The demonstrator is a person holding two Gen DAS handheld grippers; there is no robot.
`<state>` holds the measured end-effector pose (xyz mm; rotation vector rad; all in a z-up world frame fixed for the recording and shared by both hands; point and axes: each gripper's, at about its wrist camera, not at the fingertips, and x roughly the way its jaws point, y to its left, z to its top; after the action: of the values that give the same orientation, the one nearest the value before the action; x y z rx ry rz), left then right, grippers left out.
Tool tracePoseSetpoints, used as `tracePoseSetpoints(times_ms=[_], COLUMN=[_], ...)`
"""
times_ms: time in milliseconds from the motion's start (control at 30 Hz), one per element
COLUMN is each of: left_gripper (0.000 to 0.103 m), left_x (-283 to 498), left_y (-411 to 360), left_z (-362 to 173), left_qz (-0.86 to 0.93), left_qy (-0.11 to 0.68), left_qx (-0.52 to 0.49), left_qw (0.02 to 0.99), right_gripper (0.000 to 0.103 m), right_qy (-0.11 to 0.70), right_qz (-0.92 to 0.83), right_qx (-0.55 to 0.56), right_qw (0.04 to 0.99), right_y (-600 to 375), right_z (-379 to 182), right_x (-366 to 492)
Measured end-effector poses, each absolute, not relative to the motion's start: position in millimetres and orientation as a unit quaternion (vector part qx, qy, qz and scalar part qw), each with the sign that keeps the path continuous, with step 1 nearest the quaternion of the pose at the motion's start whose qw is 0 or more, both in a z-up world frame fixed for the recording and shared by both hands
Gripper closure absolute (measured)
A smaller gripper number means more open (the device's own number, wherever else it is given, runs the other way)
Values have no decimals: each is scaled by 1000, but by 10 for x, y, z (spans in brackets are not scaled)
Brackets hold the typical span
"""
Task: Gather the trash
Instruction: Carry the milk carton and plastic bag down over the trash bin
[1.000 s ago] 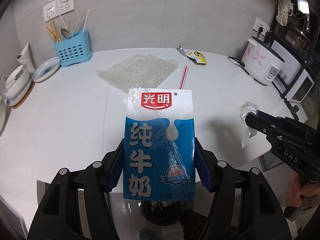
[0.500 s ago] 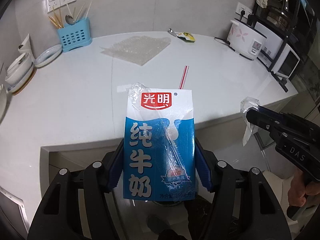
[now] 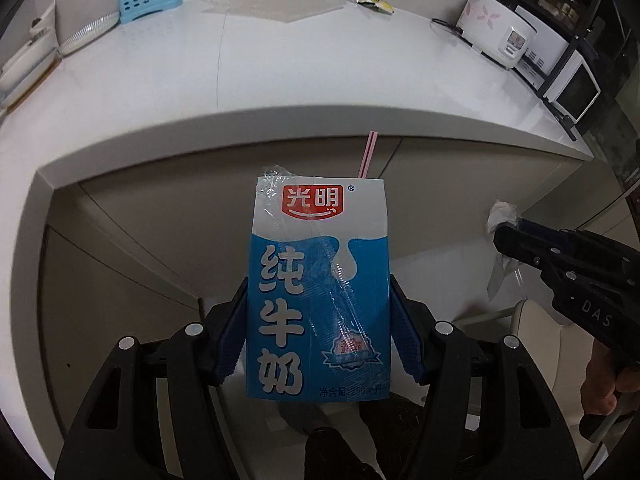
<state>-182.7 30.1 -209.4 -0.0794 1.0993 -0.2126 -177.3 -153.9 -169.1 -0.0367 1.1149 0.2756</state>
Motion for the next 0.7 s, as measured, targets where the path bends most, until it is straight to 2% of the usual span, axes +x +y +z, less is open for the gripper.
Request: tracePoseSetpoints(times_ms=[300,700], left_gripper=[41,41], left_x=[-1822,-1829], left_y=[101,-116], left_z=[-3230,-5205], left_qz=[-97,-80], left_qy=[563,593], left_qx=[-43,-83], left_qw=[819,797], right_gripper=[78,78], right_qy=[576,596], right_qz=[137,177], right_qx=[-32,-63], right_qw=[805,781], right_y=[-1706,-1932], right_z=[-2839,-4751], right_x=[-1729,-1695])
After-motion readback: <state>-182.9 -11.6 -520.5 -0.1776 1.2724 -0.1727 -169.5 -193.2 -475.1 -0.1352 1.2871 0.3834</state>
